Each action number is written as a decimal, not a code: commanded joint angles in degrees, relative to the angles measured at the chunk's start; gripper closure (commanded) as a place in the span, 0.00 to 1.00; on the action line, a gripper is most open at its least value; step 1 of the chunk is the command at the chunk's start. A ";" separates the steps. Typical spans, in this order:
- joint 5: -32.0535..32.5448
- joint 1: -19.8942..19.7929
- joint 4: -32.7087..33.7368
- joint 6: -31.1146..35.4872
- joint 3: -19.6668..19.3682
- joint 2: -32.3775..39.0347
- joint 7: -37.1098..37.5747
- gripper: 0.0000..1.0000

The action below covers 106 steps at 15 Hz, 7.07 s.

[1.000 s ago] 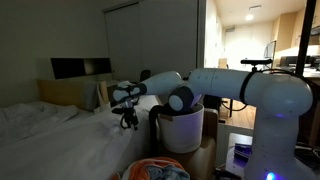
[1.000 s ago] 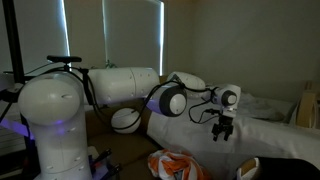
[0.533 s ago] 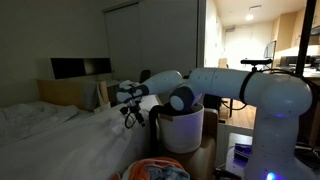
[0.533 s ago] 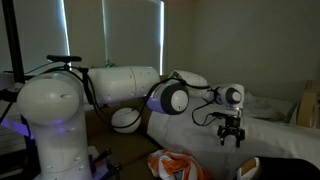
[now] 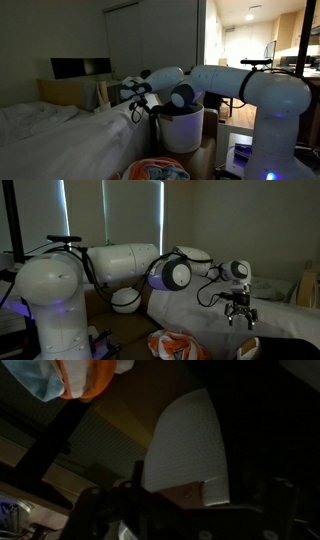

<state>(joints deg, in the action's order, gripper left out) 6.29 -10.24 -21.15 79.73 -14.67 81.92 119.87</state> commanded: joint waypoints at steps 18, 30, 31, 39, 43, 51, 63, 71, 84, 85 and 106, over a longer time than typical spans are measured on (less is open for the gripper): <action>6.07 6.23 -4.44 -5.52 0.95 3.45 -9.34 0.00; 15.46 9.86 -8.98 -5.33 -4.19 4.04 -8.64 0.00; 17.40 10.76 -8.62 -5.14 -5.03 4.00 -8.71 0.00; 24.08 14.15 -10.25 -3.32 -5.60 3.72 -8.45 0.00; 23.87 13.44 -14.14 -0.18 -4.16 4.01 -8.47 0.00; 29.88 17.01 -25.26 15.99 -7.50 0.40 -7.23 0.00; 32.02 17.07 -38.81 20.58 -10.97 -5.77 -4.24 0.00; 31.89 17.73 -43.16 22.23 -10.73 -7.48 -3.31 0.47; 35.72 23.30 -57.13 31.34 -7.95 -18.70 0.14 0.00; 36.84 23.24 -59.47 33.39 -7.22 -20.29 -0.50 0.00; 55.91 21.61 -41.14 29.90 -5.50 -8.09 -9.32 0.00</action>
<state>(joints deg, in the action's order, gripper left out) 56.90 12.13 -69.53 110.83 -20.80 68.43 113.41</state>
